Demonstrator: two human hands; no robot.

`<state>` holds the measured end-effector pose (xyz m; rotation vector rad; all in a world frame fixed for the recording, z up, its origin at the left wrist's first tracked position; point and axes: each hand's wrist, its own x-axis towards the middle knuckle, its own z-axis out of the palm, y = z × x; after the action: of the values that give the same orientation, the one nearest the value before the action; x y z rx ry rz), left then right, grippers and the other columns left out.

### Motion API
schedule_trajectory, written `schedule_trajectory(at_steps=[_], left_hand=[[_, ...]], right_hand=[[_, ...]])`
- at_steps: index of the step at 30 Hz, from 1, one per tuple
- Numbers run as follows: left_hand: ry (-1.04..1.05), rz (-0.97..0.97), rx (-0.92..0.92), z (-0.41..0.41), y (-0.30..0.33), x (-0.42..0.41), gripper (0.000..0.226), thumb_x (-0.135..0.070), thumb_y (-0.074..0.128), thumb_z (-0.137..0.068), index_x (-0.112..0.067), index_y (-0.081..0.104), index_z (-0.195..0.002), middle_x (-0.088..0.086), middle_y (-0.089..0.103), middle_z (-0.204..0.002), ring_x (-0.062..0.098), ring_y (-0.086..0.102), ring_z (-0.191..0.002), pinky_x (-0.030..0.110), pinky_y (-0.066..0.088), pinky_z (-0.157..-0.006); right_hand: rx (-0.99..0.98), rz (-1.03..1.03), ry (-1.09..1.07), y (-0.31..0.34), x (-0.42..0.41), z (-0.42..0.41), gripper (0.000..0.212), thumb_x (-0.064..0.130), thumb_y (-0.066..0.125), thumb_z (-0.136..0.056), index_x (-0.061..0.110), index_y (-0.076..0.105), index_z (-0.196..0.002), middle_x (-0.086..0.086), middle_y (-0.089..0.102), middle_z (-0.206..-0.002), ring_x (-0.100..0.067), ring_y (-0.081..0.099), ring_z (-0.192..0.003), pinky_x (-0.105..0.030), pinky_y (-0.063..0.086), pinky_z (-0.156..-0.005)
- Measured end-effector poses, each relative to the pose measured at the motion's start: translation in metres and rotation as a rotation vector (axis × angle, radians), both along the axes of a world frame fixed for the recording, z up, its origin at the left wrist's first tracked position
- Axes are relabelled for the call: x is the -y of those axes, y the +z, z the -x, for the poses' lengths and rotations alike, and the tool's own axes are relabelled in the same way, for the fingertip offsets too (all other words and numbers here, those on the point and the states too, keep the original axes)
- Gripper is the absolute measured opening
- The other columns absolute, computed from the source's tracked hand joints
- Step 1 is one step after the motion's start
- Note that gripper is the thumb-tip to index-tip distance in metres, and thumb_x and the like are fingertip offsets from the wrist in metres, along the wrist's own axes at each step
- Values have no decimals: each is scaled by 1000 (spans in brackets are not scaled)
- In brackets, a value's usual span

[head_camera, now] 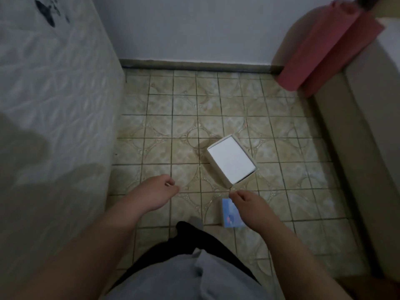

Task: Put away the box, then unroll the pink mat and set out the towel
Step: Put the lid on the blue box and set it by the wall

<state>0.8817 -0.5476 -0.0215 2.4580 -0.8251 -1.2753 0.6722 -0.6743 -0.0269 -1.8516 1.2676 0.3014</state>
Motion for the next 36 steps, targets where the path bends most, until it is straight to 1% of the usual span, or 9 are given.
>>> schedule_trajectory(at_steps=[3, 6, 13, 18, 21, 24, 29, 32, 36], left_hand=[[38, 32, -30, -23, -6, 21, 38, -44, 56, -84, -21, 60, -115, 1, 61, -117, 16, 55, -100, 28, 42, -84], [50, 34, -64, -51, -13, 36, 41, -46, 55, -84, -22, 58, -117, -1, 60, -112, 14, 57, -96, 28, 45, -83], [-95, -37, -85, -144, -21, 88, 36, -43, 53, -87, -17, 61, -112, 1, 62, -112, 18, 58, -100, 32, 47, -90], [-288, -72, 7, -217, -9, 155, 37, -42, 53, -87, -20, 59, -116, 3, 61, -119, 19, 57, -104, 30, 46, -90], [-458, -100, 30, -241, -5, 202, 41, -42, 53, -87, -18, 56, -121, 6, 59, -126, 21, 56, -110, 29, 45, -93], [-605, -114, 53, -245, -3, 243, 43, -42, 53, -87, -18, 56, -122, 5, 60, -124, 20, 56, -110, 27, 44, -90], [-806, -119, 55, -219, -9, 283, 41, -42, 54, -87, -18, 58, -120, 4, 63, -119, 19, 58, -106, 30, 45, -93], [-880, -128, 53, -200, -18, 292, 43, -44, 53, -87, -19, 57, -122, 3, 61, -123, 18, 57, -108, 28, 44, -91], [-903, -120, 31, -177, -46, 301, 40, -42, 56, -86, -19, 59, -119, 3, 62, -121, 17, 58, -106, 26, 42, -84]], right_hand=[[-28, 43, 55, 6, 38, -34, 39, 39, 39, -98, 10, 65, -98, -8, 63, -92, -23, 56, -86, -28, 33, -64], [-52, 70, 90, 10, 67, -67, 41, 38, 39, -99, 7, 65, -100, -6, 60, -84, -19, 53, -77, -28, 34, -59], [-53, 96, -21, 3, 118, -153, 40, 39, 40, -98, 8, 65, -99, -9, 66, -95, -19, 54, -80, -30, 36, -69], [2, 40, -269, -7, 127, -191, 40, 39, 41, -98, 8, 66, -106, -11, 68, -103, -24, 58, -90, -31, 39, -74], [33, 23, -471, -12, 123, -199, 40, 38, 42, -98, 6, 66, -102, -13, 68, -98, -27, 59, -92, -33, 42, -76], [43, 25, -649, -17, 110, -196, 35, 38, 43, -97, 12, 66, -91, -10, 66, -89, -25, 58, -86, -31, 38, -71], [39, -12, -930, -31, 77, -176, 34, 34, 46, -97, 8, 68, -101, -14, 70, -100, -27, 61, -100, -28, 37, -73], [48, -29, -1053, -42, 61, -161, 33, 34, 46, -97, 10, 65, -84, -6, 61, -75, -23, 58, -80, -25, 33, -56], [66, 10, -1162, -63, 46, -143, 32, 33, 47, -96, 12, 58, -74, 4, 54, -65, -13, 52, -67, -21, 32, -54]])
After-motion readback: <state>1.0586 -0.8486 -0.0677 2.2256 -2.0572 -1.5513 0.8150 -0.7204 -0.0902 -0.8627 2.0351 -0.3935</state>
